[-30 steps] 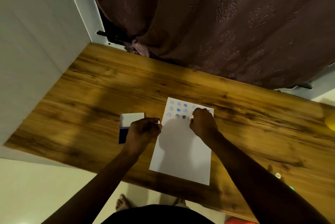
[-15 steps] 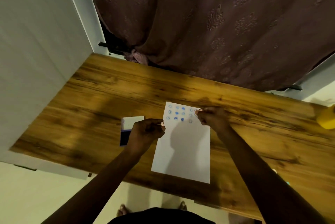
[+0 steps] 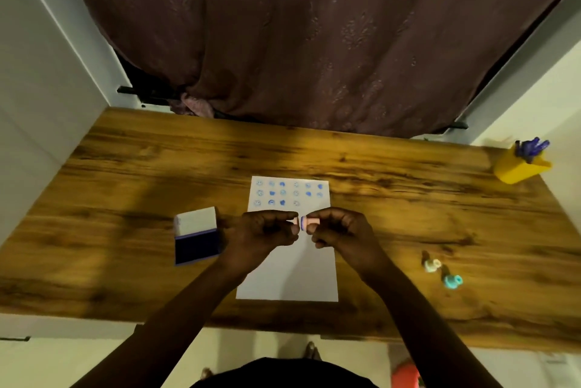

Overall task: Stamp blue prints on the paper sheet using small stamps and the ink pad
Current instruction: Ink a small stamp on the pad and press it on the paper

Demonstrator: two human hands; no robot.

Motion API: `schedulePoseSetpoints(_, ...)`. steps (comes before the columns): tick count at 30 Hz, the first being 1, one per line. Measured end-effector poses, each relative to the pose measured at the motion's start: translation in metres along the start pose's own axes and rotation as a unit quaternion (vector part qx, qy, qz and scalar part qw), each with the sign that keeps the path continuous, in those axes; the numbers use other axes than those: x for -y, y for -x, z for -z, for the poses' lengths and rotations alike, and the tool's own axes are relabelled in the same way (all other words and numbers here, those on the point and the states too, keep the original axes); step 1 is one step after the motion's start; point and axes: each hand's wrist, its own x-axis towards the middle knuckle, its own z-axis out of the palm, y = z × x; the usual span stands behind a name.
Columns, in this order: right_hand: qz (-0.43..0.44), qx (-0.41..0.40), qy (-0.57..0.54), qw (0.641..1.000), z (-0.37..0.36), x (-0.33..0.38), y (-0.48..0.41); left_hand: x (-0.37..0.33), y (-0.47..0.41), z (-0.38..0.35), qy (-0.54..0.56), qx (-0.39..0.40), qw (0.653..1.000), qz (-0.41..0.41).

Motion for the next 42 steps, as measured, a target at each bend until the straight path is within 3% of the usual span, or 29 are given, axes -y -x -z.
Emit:
schedulePoseSetpoints(8, 0.026, -0.002, 0.028, 0.999, 0.017, -0.005, 0.007, -0.005, -0.001, -0.015, -0.004, 0.041, 0.999, -0.030)
schedulePoseSetpoints(21, -0.024, -0.019, 0.058, 0.998, 0.026, -0.021, 0.018, 0.002, 0.000, -0.036, -0.028, 0.044, 0.996, -0.071)
schedulePoseSetpoints(27, -0.034, -0.029, 0.096, 0.994, 0.058, -0.031, 0.015, 0.010, -0.006, -0.057, -0.048, 0.046, 0.997, -0.035)
schedulePoseSetpoints(33, 0.012, -0.129, 0.377, 0.917, 0.117, -0.053, -0.015, 0.019, -0.009, -0.073, -0.089, 0.036, 0.995, 0.007)
schedulePoseSetpoints(42, -0.017, -0.079, 0.474, 0.877, 0.133, -0.080, -0.043, 0.020, -0.011, -0.081, -0.097, 0.022, 0.994, 0.040)
